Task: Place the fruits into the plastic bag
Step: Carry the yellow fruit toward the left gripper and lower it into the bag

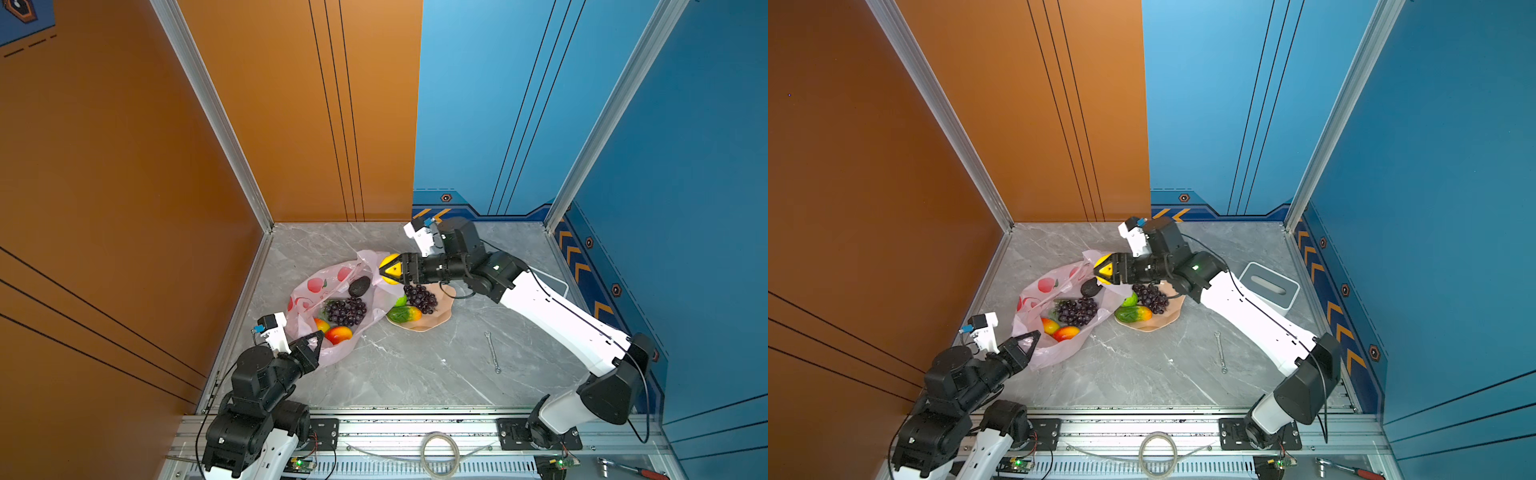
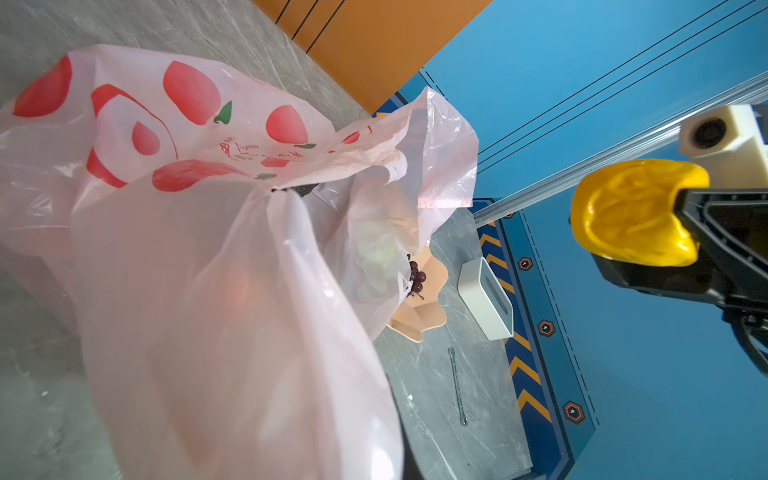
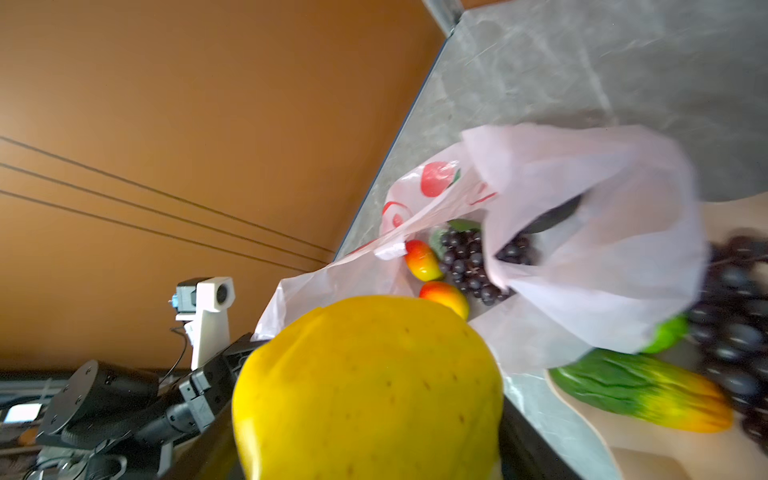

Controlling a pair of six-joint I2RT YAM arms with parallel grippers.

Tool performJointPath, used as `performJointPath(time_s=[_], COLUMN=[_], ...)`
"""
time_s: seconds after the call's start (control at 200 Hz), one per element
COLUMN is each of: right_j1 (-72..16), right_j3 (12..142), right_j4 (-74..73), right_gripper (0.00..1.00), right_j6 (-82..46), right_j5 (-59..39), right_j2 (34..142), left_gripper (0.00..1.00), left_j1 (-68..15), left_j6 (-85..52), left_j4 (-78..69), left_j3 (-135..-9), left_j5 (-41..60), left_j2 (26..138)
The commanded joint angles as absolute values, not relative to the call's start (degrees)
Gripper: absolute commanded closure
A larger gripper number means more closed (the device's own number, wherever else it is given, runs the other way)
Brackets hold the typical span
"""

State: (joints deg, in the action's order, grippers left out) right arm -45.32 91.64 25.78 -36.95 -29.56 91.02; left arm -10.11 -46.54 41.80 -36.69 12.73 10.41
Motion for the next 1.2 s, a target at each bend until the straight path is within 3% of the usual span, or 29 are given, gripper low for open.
performJointPath(time_s=[0.0,0.721,1.197], right_j1=[-48.6,-54.5,-56.2], right_j3=[94.7,111.4,118.9], right_j4=[23.4,28.7,36.4], right_gripper=[0.3,0.31,0.25], right_j6=[-38.3,-36.9,-33.5], right_j5=[-32.0,-30.1,-25.9], right_j2=[95.8,126.4,136.0], left_gripper=[1.0,1.0,1.0], left_j1=[-9.6,-9.7,-9.6], left_j6=[-47.2,-47.4,-47.5], left_j4=[39.8,38.9,38.5], left_j3=[-36.1,-35.8,-35.0], left_j5=[14.4,14.9,15.2], left_j2=[10.2,10.1,10.0])
